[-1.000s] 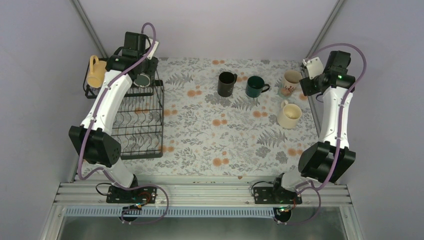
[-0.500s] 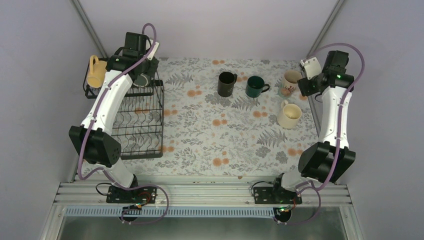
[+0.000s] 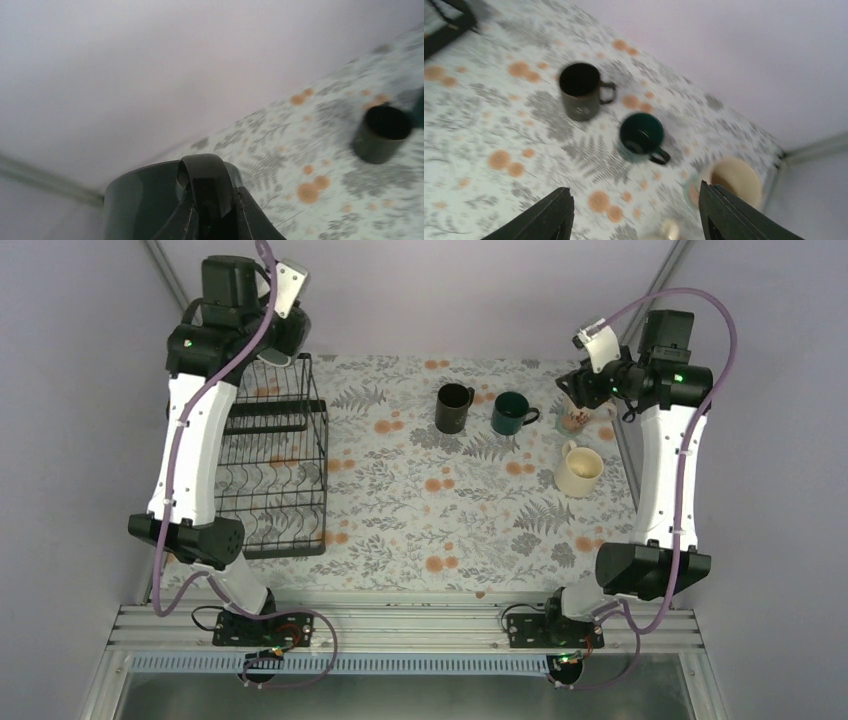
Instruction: Unload the cups from the dish rack
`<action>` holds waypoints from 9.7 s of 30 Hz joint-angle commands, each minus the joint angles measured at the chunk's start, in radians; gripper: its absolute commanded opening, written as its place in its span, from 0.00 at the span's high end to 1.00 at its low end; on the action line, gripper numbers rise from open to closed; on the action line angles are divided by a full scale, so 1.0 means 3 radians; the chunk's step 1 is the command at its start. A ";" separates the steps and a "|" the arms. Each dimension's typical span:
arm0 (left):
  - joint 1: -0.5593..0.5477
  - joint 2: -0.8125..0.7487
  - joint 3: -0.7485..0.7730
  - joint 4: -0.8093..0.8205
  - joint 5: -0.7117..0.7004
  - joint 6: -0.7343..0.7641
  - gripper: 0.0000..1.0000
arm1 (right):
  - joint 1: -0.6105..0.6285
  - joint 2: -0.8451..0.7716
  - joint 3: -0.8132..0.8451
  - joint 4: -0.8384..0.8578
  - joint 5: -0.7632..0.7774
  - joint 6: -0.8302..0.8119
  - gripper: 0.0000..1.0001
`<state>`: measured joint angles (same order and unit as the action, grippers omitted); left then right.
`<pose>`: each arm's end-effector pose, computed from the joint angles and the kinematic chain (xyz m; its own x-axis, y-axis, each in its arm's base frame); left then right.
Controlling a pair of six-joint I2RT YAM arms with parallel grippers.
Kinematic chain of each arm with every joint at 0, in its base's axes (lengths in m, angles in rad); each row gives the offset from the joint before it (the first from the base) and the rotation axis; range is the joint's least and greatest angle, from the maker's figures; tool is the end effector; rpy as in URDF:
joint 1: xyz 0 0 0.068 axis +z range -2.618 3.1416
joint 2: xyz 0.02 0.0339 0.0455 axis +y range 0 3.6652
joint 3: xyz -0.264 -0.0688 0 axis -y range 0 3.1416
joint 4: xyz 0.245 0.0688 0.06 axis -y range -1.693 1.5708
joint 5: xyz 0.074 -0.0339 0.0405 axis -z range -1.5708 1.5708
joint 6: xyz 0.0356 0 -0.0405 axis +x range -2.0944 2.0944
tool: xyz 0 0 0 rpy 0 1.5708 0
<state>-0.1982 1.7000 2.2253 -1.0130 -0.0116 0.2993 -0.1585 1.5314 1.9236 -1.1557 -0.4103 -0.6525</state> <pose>0.3263 -0.0651 0.4987 -0.3839 0.3778 -0.8425 0.3140 0.9115 0.2657 0.2887 -0.0318 0.4526 -0.4576 -0.4907 -0.7415 -0.5257 0.8219 -0.2195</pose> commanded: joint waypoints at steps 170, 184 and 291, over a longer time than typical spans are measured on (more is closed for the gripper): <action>0.1668 -0.0462 -0.0895 0.0100 0.0024 0.0369 0.00 | 0.1739 0.0476 -0.0753 0.1023 0.1186 0.0301 0.47; 0.1829 0.0118 -0.0551 -0.0221 0.0411 0.0122 0.09 | 0.1740 0.0461 -0.1238 0.1635 0.0916 0.0136 0.48; -0.0700 0.0135 -0.0394 0.0861 0.3888 0.0485 0.97 | 0.1878 -0.0616 -0.1194 0.1596 -0.1424 0.0203 0.40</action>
<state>-0.4061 1.7885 2.0895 -0.8551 1.0790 0.4660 0.4110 1.3174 1.5448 -0.6949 -0.8246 -0.6075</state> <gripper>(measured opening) 0.137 0.595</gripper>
